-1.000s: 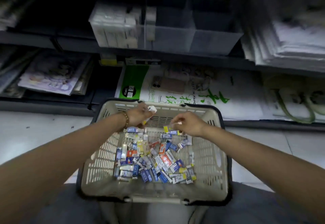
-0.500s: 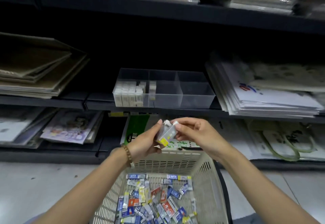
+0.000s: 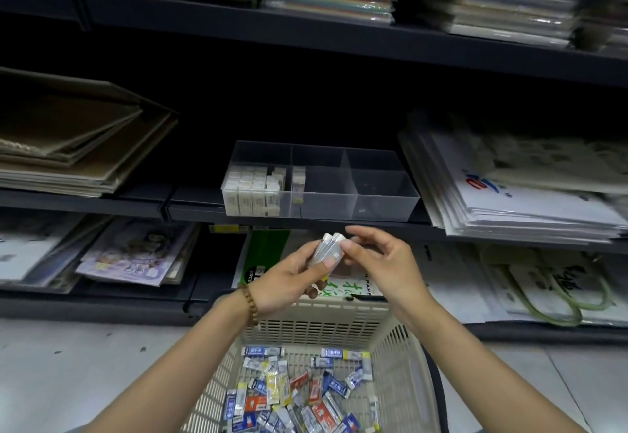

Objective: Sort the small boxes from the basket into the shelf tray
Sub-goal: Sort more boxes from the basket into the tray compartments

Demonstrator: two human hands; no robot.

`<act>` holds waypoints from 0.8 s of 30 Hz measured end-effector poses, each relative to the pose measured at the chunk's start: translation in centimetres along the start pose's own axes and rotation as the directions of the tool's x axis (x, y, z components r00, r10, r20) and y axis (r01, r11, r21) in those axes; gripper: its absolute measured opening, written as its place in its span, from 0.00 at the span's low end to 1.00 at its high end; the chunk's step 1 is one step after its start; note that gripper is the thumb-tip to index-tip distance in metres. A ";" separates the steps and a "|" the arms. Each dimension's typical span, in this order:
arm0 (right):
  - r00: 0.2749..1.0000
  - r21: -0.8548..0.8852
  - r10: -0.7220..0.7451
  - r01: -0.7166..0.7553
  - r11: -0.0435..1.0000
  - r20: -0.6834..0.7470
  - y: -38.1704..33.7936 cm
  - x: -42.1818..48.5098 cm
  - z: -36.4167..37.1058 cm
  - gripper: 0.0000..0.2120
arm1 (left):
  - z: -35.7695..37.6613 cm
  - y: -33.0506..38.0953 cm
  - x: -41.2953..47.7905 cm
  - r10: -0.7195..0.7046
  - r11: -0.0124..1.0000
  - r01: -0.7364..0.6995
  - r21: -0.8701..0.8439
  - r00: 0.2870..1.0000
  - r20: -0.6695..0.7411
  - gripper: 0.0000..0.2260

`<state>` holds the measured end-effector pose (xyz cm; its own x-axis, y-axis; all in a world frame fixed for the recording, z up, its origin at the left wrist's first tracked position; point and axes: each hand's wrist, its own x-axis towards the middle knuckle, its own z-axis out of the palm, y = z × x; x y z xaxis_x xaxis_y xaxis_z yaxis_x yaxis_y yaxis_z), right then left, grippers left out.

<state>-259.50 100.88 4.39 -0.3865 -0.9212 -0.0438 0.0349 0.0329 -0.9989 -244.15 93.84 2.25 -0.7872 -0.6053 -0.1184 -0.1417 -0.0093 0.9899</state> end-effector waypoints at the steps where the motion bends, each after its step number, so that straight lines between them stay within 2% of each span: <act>1: 1.000 0.014 0.009 -0.009 1.000 0.020 0.1 -0.1 0.1 0.12 | 0.1 0.0 0.0 0.003 1.000 -0.002 0.024 1.000 -0.019 0.17; 6: 0.995 0.056 0.042 -0.047 0.997 0.093 -0.3 0.0 0.4 0.12 | -0.2 0.6 -0.1 0.042 0.998 -0.038 0.045 0.995 -0.089 0.14; 10: 0.960 0.105 0.132 -0.162 0.981 0.249 -1.7 1.3 0.5 0.15 | -1.5 1.5 0.2 0.147 0.989 -0.146 0.020 0.969 -0.201 0.15; 14: 0.944 0.076 0.080 -0.109 0.991 0.320 -3.9 3.6 1.5 0.15 | -3.0 2.5 1.1 0.254 0.963 -0.269 0.020 0.877 -0.408 0.17; 17: 0.930 -0.028 0.047 -0.040 0.999 0.364 -5.7 5.8 2.4 0.11 | -3.9 3.0 1.8 0.216 0.967 -0.254 -0.010 0.841 -0.495 0.27; 19: 0.933 -0.100 0.025 0.012 0.995 0.358 -6.7 7.5 2.7 0.10 | -4.9 3.1 2.1 0.244 0.962 -0.272 0.027 0.811 -0.532 0.31; 22: 0.953 -0.182 0.011 0.046 0.982 0.301 -7.9 10.4 2.5 0.14 | -7.5 2.9 2.0 0.336 0.941 -0.268 0.205 0.699 -0.631 0.26; 24: 0.953 -0.254 0.029 0.051 0.966 0.301 -8.1 11.9 2.3 0.15 | -9.4 2.1 1.7 0.347 0.938 -0.251 0.241 0.650 -0.676 0.25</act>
<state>-262.25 88.79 12.02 -0.0897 -0.9939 -0.0646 -0.2199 0.0830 -0.9720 -240.17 85.27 4.90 -0.1546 -0.9348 0.3197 -0.0801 0.3344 0.9390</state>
